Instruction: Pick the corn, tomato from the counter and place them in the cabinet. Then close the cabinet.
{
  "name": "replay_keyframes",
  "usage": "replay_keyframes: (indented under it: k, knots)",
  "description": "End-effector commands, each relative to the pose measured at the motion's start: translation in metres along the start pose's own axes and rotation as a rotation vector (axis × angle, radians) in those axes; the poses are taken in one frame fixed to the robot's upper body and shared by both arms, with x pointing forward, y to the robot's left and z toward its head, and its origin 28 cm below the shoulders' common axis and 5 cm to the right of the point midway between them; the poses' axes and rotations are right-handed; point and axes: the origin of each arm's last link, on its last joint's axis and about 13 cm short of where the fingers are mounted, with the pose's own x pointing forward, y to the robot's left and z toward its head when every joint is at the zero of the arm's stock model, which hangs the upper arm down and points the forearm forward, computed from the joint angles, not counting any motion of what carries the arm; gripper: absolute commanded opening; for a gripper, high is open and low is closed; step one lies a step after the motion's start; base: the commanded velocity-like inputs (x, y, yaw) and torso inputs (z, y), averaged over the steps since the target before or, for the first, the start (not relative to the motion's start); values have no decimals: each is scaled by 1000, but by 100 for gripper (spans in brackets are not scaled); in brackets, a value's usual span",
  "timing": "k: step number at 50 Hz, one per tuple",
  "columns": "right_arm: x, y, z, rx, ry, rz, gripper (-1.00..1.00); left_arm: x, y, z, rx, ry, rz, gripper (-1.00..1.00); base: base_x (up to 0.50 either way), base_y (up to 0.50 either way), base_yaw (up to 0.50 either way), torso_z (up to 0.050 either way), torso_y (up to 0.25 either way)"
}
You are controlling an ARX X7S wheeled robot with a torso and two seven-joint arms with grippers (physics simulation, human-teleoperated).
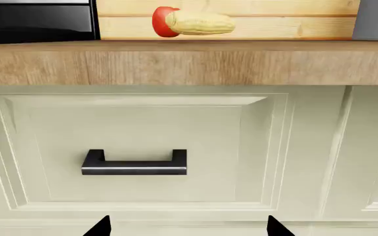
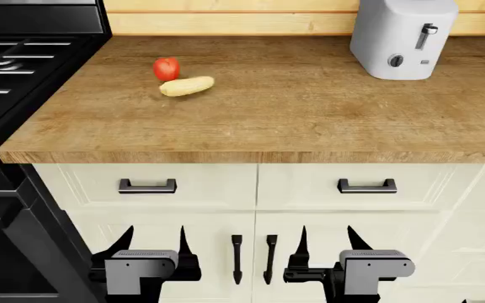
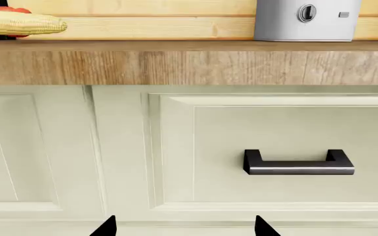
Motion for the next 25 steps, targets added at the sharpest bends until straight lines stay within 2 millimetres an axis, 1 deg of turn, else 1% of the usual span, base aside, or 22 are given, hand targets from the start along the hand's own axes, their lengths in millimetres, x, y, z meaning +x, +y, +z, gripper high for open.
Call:
replay_keyframes:
  k: [1,4,8,13,18,25]
  knots:
    - [1,0,1,1,-9,1,100,-2,0,4,-15,-16,-25,100,0,0,0,0,0]
    - [3,1,6,-13,-25,1,100,-5,2,17,-45,-38,-59,100,0,0,0,0,0]
    - [5,1,12,-28,-41,4,100,-6,3,32,-43,-74,-80,100,0,0,0,45,0]
    - [9,-2,24,-48,-62,12,100,-3,5,56,-44,-105,-103,100,0,0,0,50,0]
    - [14,-5,42,-63,-74,57,100,6,8,84,-33,-126,-154,100,0,0,0,50,0]
    - [22,-12,73,-44,-118,119,100,22,17,131,-62,-131,-213,100,0,0,0,50,0]
